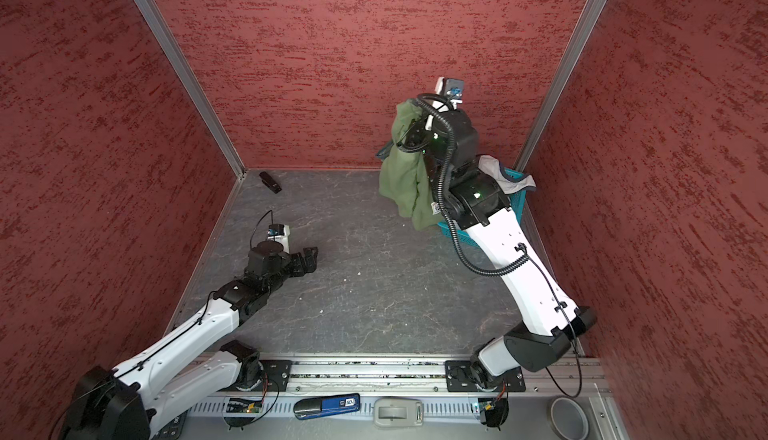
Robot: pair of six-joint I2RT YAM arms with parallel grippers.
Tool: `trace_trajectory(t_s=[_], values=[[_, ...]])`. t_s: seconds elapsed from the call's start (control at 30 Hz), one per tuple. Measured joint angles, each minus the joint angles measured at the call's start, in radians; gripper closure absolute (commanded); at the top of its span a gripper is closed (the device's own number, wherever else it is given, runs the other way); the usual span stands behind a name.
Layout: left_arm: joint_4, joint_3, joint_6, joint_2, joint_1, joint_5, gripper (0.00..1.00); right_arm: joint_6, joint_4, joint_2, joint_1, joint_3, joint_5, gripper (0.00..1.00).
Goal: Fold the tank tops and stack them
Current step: 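Lift the green tank top from the basket with the right gripper onto the table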
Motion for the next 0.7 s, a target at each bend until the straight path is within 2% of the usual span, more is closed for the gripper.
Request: trace_trajectory(t_s=[0.17,0.37,0.5,0.7], values=[[-0.013,-0.006,-0.003,-0.092,0.0,-0.064,0.0,0.057,-0.001,0.141,0.075,-0.086,-0.116,0.93],[-0.018,-0.021,-0.012,-0.136,0.0,-0.103,0.0,0.161,-0.021,0.346,0.083,-0.266,-0.265,0.93],[-0.019,-0.021,-0.018,-0.109,0.0,-0.102,0.0,0.235,-0.045,0.394,0.032,-0.375,-0.303,0.94],[-0.021,-0.021,-0.019,-0.084,0.0,-0.098,0.01,0.323,-0.027,0.379,-0.144,-0.532,-0.305,0.96]])
